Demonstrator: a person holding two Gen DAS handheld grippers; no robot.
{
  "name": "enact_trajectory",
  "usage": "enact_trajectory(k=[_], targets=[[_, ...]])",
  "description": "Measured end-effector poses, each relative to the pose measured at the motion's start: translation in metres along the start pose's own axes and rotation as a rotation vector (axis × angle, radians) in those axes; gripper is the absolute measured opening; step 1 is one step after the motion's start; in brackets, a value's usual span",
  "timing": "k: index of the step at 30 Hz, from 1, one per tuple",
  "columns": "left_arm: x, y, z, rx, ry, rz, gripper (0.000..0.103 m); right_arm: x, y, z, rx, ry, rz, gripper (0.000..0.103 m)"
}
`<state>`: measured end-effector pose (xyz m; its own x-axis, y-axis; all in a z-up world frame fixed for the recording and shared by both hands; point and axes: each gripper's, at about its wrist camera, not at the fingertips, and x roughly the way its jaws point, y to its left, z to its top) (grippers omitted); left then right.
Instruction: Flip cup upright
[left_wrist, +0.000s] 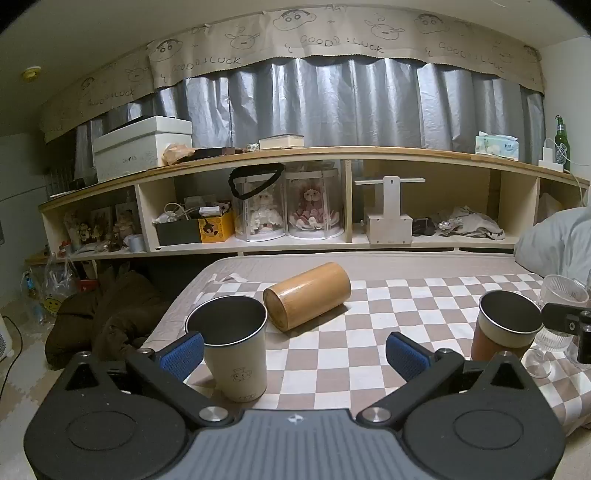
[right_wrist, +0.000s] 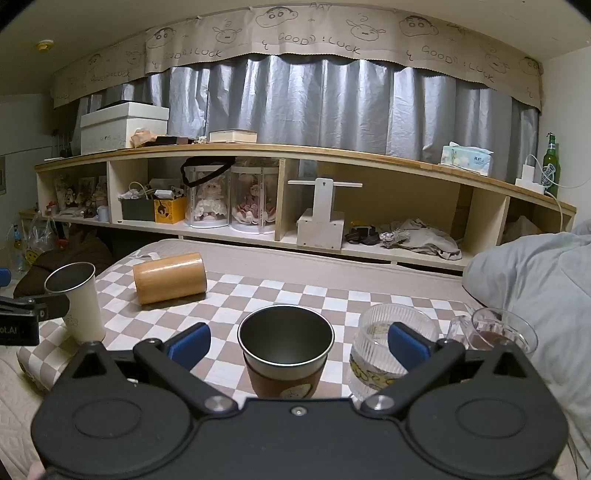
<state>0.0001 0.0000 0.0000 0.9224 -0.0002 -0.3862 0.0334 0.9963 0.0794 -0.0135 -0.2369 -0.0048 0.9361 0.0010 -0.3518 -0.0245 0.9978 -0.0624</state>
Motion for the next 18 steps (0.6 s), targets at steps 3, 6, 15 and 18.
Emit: enact_trajectory(k=[3,6,15,18], targets=[[0.0002,0.0003,0.0001,-0.001,0.0,0.0,0.103,-0.0001,0.0001,0.0,-0.002,0.002,-0.001,0.103],[0.0007,0.001,0.0004,-0.002,0.001,0.001,0.103,-0.0003,0.0003,0.0001,-0.004,0.001,-0.001,0.103],[-0.0001,0.0,0.0,0.0,-0.001,0.0,0.103,-0.0007,0.0004,0.0004,-0.006,0.001,-0.002,0.103],[0.0,0.0,0.0,0.0,0.0,0.0,0.103,-0.0008,0.0004,0.0006,-0.006,0.001,-0.002,0.103]])
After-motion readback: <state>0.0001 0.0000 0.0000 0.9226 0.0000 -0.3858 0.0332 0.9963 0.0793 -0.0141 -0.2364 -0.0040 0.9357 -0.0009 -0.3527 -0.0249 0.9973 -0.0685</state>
